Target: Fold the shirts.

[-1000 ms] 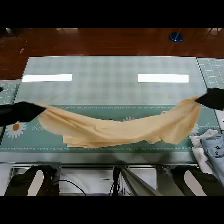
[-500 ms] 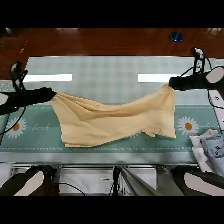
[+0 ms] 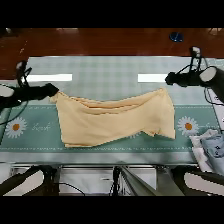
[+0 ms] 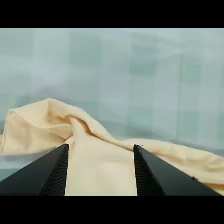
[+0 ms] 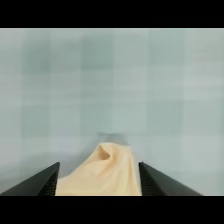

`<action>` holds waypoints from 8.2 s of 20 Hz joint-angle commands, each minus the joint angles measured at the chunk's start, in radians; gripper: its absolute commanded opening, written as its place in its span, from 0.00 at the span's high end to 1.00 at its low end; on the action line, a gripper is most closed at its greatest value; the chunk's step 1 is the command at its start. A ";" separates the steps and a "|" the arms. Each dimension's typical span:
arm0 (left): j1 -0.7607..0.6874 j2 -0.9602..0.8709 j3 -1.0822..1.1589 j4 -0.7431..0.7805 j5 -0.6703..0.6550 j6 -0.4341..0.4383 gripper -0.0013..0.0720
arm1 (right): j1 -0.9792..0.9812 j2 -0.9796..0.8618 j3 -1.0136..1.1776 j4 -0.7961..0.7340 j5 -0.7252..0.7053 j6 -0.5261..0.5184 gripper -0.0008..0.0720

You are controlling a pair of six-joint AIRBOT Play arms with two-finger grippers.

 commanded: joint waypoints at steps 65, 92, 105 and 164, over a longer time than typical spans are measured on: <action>0.128 0.470 1.070 0.024 -0.372 -0.220 0.95 | -0.368 0.558 0.715 0.654 0.285 -0.107 0.95; -0.016 0.056 0.314 -0.062 -0.386 -0.027 0.95 | -0.160 -0.056 0.592 0.095 0.670 0.023 0.95; -0.013 -0.420 0.577 -0.045 -0.197 0.220 0.95 | 0.057 -0.388 0.592 -0.052 0.274 0.000 0.95; 0.175 -0.395 0.089 0.279 -0.432 -0.195 0.50 | -0.114 0.017 -0.095 0.063 0.615 -0.065 0.32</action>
